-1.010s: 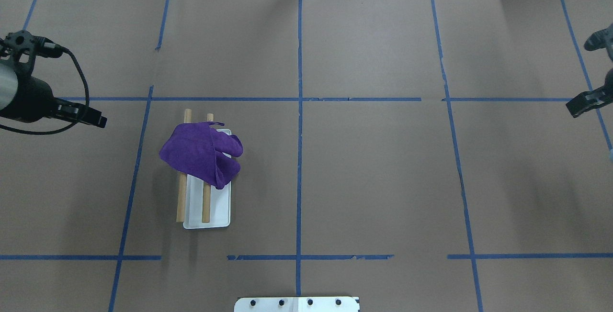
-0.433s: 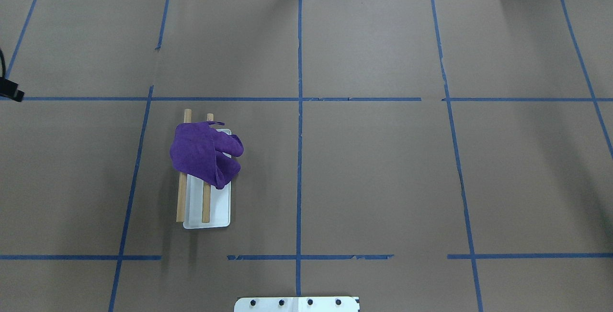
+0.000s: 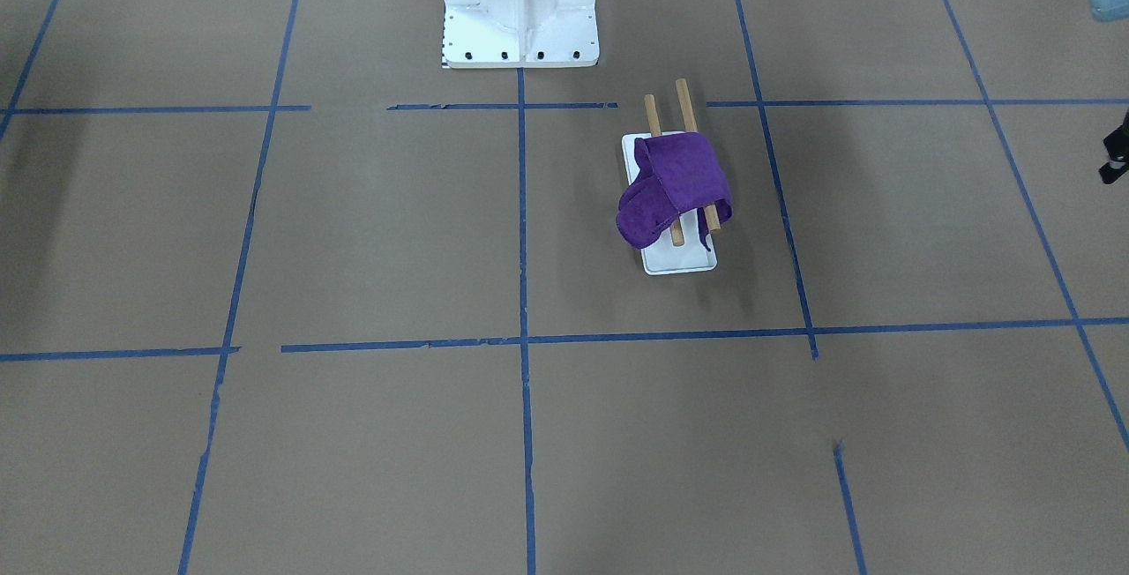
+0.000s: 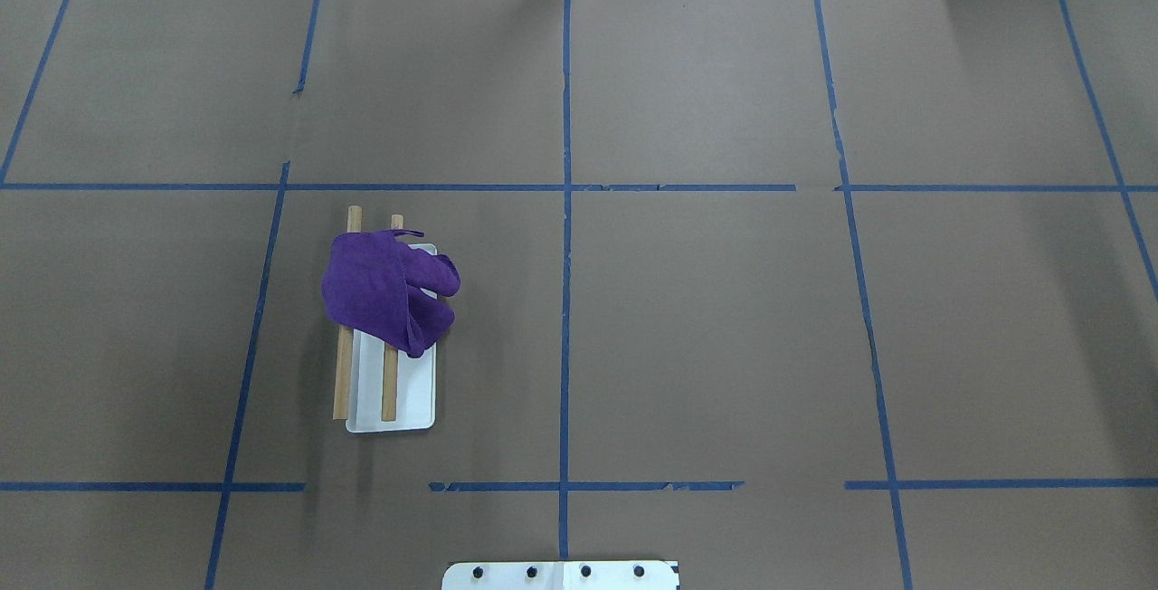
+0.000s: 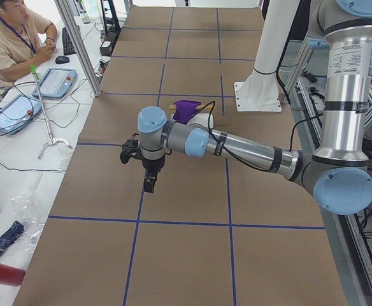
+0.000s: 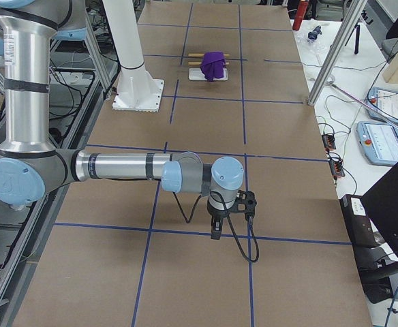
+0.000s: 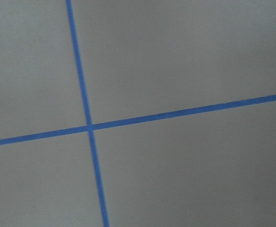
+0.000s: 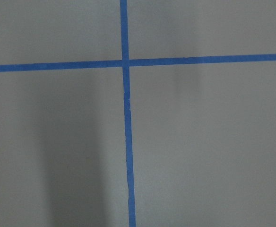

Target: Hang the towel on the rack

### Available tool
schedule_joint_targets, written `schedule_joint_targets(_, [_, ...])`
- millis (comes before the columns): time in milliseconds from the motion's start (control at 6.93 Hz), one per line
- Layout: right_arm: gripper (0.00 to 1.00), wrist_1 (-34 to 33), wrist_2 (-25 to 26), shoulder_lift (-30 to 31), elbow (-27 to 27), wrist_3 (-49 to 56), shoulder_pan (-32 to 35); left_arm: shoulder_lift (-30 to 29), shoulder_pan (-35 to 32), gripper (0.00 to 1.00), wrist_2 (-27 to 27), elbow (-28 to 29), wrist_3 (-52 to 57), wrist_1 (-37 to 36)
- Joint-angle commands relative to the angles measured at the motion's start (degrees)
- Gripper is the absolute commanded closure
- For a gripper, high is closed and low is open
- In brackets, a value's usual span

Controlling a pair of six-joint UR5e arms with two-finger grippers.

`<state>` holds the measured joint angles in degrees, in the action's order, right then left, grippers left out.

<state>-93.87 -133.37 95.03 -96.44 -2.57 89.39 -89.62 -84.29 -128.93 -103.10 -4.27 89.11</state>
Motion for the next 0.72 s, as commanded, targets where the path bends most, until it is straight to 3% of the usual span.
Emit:
schedule_joint_targets(0, [0.00, 0.1, -0.8, 0.9, 0.1, 0.0, 0.4, 1.6, -4.2, 0.00, -0.1, 3.3, 6.6, -2.0])
schedule_joint_targets(288, [0.00, 0.3, -0.3, 0.2, -0.9, -6.8, 0.4, 2.5, -4.7, 0.00, -0.2, 3.3, 6.6, -2.8])
schedule_joint_targets(577, [0.00, 2.6, -0.1, 0.2, -0.9, -7.0, 0.4, 5.6, -6.0, 0.00, -7.6, 2.2, 6.4, -2.7])
